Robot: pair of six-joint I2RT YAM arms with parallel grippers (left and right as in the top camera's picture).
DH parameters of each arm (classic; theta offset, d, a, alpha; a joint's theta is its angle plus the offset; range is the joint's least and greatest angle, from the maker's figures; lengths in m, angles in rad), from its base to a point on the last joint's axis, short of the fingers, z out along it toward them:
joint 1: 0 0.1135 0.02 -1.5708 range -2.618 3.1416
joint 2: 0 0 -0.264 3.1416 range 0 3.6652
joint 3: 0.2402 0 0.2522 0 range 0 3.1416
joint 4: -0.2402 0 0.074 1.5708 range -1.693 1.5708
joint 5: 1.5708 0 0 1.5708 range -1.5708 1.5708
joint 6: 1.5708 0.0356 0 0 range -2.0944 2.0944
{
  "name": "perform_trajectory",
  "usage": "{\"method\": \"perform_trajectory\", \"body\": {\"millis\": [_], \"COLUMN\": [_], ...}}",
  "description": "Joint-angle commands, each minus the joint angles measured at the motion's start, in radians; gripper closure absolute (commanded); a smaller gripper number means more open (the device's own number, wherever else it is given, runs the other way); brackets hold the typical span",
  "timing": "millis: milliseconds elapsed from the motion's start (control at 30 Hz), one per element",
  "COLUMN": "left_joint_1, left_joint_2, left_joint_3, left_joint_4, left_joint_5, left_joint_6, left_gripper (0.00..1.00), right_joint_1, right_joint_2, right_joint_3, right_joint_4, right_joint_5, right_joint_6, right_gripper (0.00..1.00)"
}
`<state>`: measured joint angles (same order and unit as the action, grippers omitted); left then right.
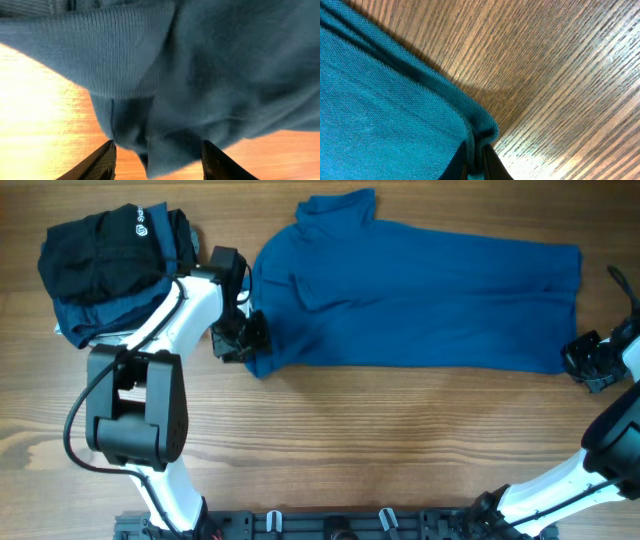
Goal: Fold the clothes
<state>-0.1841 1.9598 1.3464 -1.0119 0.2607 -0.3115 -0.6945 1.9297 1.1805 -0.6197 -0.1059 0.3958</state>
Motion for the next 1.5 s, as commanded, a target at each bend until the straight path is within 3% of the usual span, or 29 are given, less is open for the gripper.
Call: {"method": "perform_trajectory", "body": {"millis": [0,33,100,133,167,300,367,600,767,967,1100,1200,1467], "left_joint_1": [-0.005,-0.005,-0.005,-0.005,-0.005,-0.003,0.0,0.06,0.068,0.057,0.041,0.033,0.032], "left_joint_2": [0.01,0.01,0.01,0.01,0.01,0.01,0.01,0.009,0.01,0.01,0.01,0.01,0.009], "left_joint_3": [-0.074,-0.089,-0.102,-0.102,-0.102,-0.102,-0.102,-0.095,-0.095,-0.095,-0.095,-0.095,-0.095], "left_joint_4": [0.045,0.064,0.087,0.092,0.093,0.096,0.1,0.14,0.225,0.173,0.167,0.173,0.273], "left_joint_5": [0.037,0.059,0.088,0.088,0.088,0.087,0.086,-0.166,-0.157,-0.119,-0.072,-0.04,-0.041], "left_joint_6": [0.024,0.024,0.024,0.023,0.023,0.02,0.02,0.02,0.02,0.02,0.02,0.02,0.021], "left_gripper": [0.46,0.48,0.62,0.75,0.8,0.87,0.96,0.96,0.96,0.95,0.89,0.96,0.96], "right_joint_1": [0.002,0.002,0.002,0.002,0.002,0.002,0.002,0.002,0.002,0.002,0.002,0.002,0.002], "right_joint_2": [0.046,0.046,0.046,0.046,0.046,0.046,0.046,0.046,0.046,0.046,0.045,0.045,0.045], "right_joint_3": [-0.011,-0.011,-0.011,-0.011,-0.011,-0.011,-0.011,-0.011,-0.011,-0.011,-0.01,-0.01,-0.01], "right_joint_4": [0.002,0.002,0.002,0.002,0.002,0.002,0.002,0.026,0.051,0.044,0.025,0.021,0.012], "right_joint_5": [0.038,0.038,0.038,0.038,0.038,0.038,0.038,0.06,0.065,0.136,0.195,0.222,0.253], "right_joint_6": [-0.003,-0.003,-0.003,-0.003,-0.003,-0.003,-0.003,-0.075,-0.112,-0.134,-0.134,-0.134,-0.133], "right_gripper": [0.93,0.93,0.93,0.93,0.93,0.92,0.92,0.96,0.96,0.96,0.95,0.96,0.96]}}
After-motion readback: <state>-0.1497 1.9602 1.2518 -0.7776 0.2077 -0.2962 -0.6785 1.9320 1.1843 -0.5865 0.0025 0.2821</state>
